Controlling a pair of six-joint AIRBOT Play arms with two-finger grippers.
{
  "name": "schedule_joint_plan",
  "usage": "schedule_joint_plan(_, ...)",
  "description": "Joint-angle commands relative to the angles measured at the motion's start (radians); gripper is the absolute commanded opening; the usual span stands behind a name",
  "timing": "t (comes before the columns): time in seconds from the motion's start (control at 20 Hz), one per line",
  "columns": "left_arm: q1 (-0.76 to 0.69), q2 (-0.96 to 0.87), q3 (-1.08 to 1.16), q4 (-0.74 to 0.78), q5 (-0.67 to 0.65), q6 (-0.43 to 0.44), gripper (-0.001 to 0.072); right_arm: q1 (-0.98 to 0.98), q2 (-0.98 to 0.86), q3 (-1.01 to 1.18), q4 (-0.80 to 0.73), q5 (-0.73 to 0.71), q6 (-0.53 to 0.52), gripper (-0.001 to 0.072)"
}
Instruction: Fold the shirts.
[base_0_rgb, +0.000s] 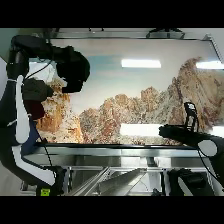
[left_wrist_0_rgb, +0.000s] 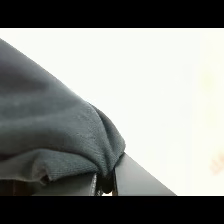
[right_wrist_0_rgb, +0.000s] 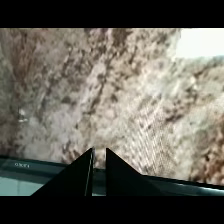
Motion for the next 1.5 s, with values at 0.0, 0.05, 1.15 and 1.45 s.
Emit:
schedule_joint_plan(0.0,-0.197,0.142,-0.206,-0.035,0.054,-0.003,0.0014,0.001,0.032,0.034,0.000,0.106,-0.036,0.0103)
schedule_joint_plan(0.05,-0.252,0.154,-0.263,-0.035,0.035,-0.003,0.0014,0.001,0.044,0.034,0.000,0.114,-0.036,0.0105)
schedule_joint_plan(1.15,-0.014,0.149,-0.924,0.058,-0.146,0.132,0.0689,0.041,-0.811,0.489,0.513,-0.115,-0.718,0.0543)
schedule_joint_plan(1.45,-0.082,0.025,-0.839,-0.016,-0.154,0.203,0.0687,0.154,-0.992,0.617,0.513,-0.116,-0.717,0.0541)
